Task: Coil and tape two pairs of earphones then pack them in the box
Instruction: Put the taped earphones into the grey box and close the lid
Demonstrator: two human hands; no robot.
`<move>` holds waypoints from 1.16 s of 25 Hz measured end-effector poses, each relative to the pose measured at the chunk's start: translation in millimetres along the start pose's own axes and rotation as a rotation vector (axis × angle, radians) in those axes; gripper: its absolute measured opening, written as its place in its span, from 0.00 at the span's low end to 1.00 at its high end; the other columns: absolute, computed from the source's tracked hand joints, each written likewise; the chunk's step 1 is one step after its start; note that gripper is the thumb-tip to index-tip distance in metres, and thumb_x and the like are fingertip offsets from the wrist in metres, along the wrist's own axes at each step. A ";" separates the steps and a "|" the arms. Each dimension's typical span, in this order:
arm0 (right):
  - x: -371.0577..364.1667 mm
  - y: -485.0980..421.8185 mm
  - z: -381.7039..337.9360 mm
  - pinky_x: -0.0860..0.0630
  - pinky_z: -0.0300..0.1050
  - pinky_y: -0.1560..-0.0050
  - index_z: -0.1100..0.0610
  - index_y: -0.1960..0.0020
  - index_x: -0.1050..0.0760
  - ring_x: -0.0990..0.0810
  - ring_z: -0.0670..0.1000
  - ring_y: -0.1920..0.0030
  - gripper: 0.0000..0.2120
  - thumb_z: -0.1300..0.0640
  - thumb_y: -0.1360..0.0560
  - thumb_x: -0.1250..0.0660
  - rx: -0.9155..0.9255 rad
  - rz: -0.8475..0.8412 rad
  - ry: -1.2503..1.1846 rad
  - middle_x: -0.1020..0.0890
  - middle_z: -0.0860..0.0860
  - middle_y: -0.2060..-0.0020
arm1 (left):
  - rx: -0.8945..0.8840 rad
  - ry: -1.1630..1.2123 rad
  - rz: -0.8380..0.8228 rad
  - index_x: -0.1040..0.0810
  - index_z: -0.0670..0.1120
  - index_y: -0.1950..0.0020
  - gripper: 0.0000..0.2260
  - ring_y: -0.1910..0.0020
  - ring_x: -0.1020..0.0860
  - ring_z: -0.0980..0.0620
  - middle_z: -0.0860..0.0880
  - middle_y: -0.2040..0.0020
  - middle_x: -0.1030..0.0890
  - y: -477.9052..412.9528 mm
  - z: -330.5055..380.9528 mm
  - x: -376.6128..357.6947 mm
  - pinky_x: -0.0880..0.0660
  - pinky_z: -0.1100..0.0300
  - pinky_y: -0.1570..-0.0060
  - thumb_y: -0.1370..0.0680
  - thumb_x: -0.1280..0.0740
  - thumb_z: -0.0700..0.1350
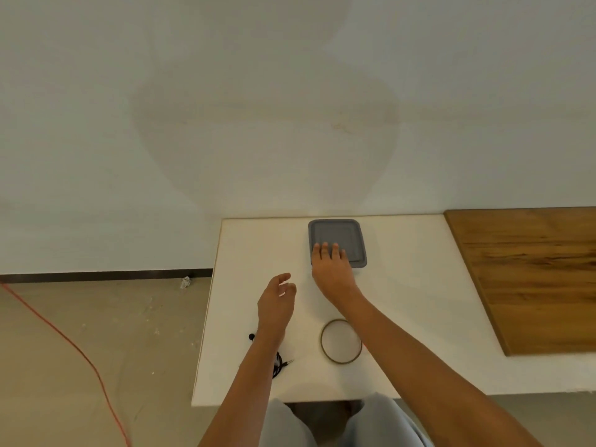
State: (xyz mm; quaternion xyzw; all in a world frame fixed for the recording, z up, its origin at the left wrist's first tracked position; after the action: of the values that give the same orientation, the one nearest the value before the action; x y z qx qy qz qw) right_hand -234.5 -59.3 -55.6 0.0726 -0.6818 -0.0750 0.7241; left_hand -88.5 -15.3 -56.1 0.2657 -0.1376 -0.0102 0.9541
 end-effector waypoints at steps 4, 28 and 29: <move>-6.7 46.3 -26.6 0.31 0.62 0.36 0.68 0.30 0.36 0.29 0.68 0.34 0.31 0.58 0.27 0.29 0.062 0.055 -0.102 0.28 0.66 0.34 | 0.162 0.264 -0.064 0.25 0.48 0.37 0.12 0.48 0.19 0.48 0.44 0.46 0.20 5.8 -16.5 -16.2 0.20 0.56 0.49 0.19 0.41 0.42; 6.5 98.8 -43.6 0.23 0.54 0.45 0.67 0.36 0.27 0.21 0.65 0.42 0.24 0.64 0.31 0.26 0.163 0.124 -0.212 0.21 0.66 0.44 | 0.089 0.138 0.089 0.19 0.43 0.47 0.08 0.65 0.19 0.54 0.44 0.55 0.17 19.3 -36.3 8.2 0.24 0.70 0.72 0.24 0.33 0.36; 5.6 97.0 -43.7 0.30 0.53 0.35 0.67 0.31 0.33 0.29 0.65 0.33 0.23 0.64 0.25 0.34 0.202 0.106 -0.188 0.26 0.66 0.36 | 0.088 0.140 0.090 0.19 0.44 0.47 0.08 0.65 0.18 0.54 0.44 0.56 0.16 17.6 -37.3 9.5 0.24 0.71 0.71 0.24 0.32 0.37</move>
State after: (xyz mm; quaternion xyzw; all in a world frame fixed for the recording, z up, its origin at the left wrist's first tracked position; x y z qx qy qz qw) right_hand -189.6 34.5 -32.6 0.1018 -0.7535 0.0260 0.6490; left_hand -70.3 17.7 -75.3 0.3010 -0.0828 0.0574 0.9483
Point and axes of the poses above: each hand's wrist, its own y-axis away from the middle knuckle, its own x-axis out of the back of the hand, z = x × y, the point moved 9 cm from there along -y, towards the middle knuckle
